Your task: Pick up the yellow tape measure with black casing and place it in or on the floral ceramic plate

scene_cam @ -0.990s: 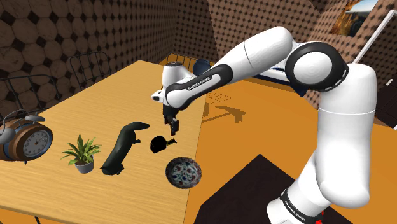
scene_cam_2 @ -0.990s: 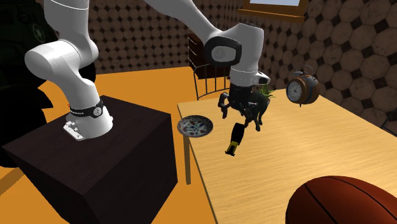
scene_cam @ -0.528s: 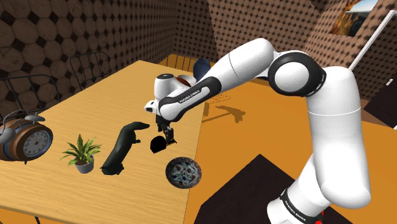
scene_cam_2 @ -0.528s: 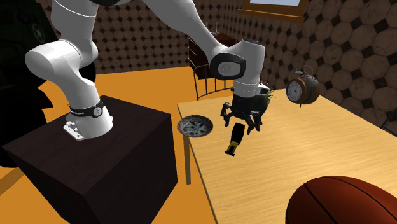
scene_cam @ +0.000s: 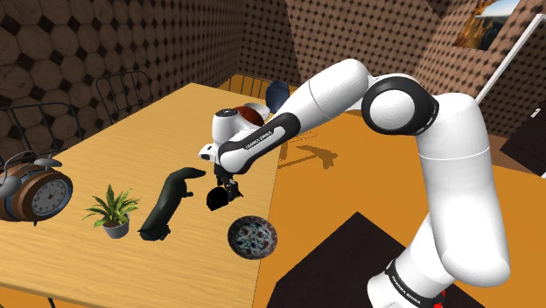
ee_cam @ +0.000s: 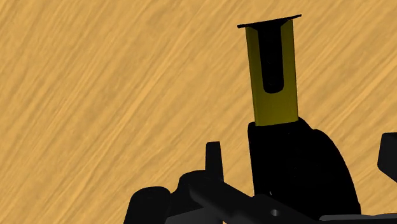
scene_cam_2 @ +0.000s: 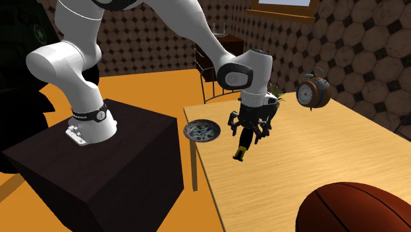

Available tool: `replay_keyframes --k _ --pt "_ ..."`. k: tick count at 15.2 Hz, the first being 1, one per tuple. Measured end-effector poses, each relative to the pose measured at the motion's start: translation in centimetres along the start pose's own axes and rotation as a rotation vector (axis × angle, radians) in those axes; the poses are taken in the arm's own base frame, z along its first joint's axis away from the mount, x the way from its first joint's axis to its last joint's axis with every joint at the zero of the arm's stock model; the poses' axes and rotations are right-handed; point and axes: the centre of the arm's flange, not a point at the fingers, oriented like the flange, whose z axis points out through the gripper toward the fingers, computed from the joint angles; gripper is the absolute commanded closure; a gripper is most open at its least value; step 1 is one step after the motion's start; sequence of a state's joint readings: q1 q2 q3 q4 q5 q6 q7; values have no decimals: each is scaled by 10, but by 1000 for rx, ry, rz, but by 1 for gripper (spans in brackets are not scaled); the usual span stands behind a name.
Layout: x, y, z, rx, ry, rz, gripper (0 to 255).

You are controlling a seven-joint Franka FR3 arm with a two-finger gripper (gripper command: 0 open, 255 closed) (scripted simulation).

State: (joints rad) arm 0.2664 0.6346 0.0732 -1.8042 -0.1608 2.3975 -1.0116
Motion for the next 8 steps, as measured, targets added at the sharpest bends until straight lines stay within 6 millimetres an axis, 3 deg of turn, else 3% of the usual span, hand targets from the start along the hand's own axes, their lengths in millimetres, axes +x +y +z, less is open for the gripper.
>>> replay_keyframes --k 2,3,8 --pt "0 0 0 0 0 0 0" --pt "0 0 0 0 0 0 255" --pt "0 0 -1 0 0 -1 255"
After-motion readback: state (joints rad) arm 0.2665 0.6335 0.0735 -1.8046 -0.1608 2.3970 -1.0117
